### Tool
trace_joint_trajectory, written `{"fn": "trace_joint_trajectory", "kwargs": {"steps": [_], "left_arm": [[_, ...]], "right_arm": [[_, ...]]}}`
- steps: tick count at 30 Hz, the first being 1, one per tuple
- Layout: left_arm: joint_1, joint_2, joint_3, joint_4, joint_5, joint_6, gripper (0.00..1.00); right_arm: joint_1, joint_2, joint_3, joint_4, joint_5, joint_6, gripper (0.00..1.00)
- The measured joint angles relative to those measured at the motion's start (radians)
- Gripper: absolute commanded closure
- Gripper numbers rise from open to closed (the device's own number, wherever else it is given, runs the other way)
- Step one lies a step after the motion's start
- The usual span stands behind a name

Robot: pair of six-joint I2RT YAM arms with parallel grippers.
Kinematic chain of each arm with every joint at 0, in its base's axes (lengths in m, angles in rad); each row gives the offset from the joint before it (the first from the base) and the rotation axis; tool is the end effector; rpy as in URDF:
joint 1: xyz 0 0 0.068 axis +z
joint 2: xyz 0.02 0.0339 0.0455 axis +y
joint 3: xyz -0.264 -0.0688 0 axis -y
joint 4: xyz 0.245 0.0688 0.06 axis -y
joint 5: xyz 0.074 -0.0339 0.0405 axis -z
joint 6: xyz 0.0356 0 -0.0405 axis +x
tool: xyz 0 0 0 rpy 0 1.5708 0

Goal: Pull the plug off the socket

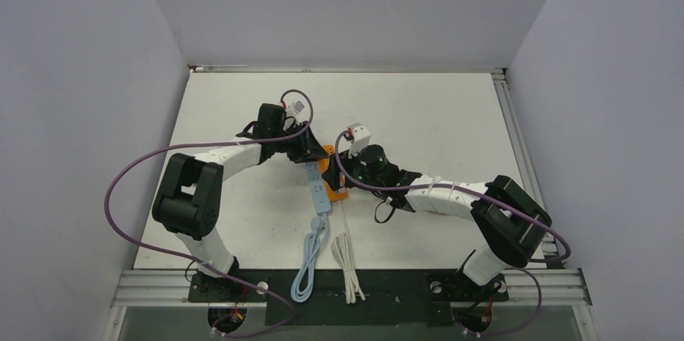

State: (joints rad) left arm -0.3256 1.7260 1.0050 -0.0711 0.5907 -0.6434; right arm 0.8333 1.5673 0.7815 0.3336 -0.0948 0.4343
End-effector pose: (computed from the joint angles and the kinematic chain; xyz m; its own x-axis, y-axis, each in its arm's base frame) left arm 0.3321 -0.1330 0.1839 -0.9213 -0.2148 -0.3241 0.1045 0.6661 -0.7385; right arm 0.2215 0.2488 0.1988 -0.6007 -0.0382 -0.7986 -0.5967 0.6862 0.4160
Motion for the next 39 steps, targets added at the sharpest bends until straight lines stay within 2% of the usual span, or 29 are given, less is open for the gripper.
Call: {"fn": "trace_joint_trajectory", "kwargs": {"steps": [5, 13, 18, 24, 39], "left_arm": [[0.0, 0.0, 0.0, 0.0, 0.0, 0.0, 1.0], [0.0, 0.0, 0.0, 0.0, 0.0, 0.0, 1.0], [0.0, 0.0, 0.0, -0.001, 0.001, 0.001, 1.0], [0.0, 0.0, 0.0, -0.001, 0.001, 0.005, 1.0], [-0.002, 0.0, 0.0, 0.0, 0.005, 0.005, 1.0]], "right_arm": [[0.014, 0.02, 0.016, -0.001, 0.006, -0.001, 0.37], [0.026, 0.032, 0.018, -0.007, 0.069, -0.003, 0.53], [0.026, 0.035, 0.018, -0.016, 0.096, 0.0, 0.74], [0.019, 0.035, 0.015, -0.011, 0.084, 0.019, 0.93], [-0.116, 0.035, -0.094, 0.188, -0.202, 0.086, 0.95]]}}
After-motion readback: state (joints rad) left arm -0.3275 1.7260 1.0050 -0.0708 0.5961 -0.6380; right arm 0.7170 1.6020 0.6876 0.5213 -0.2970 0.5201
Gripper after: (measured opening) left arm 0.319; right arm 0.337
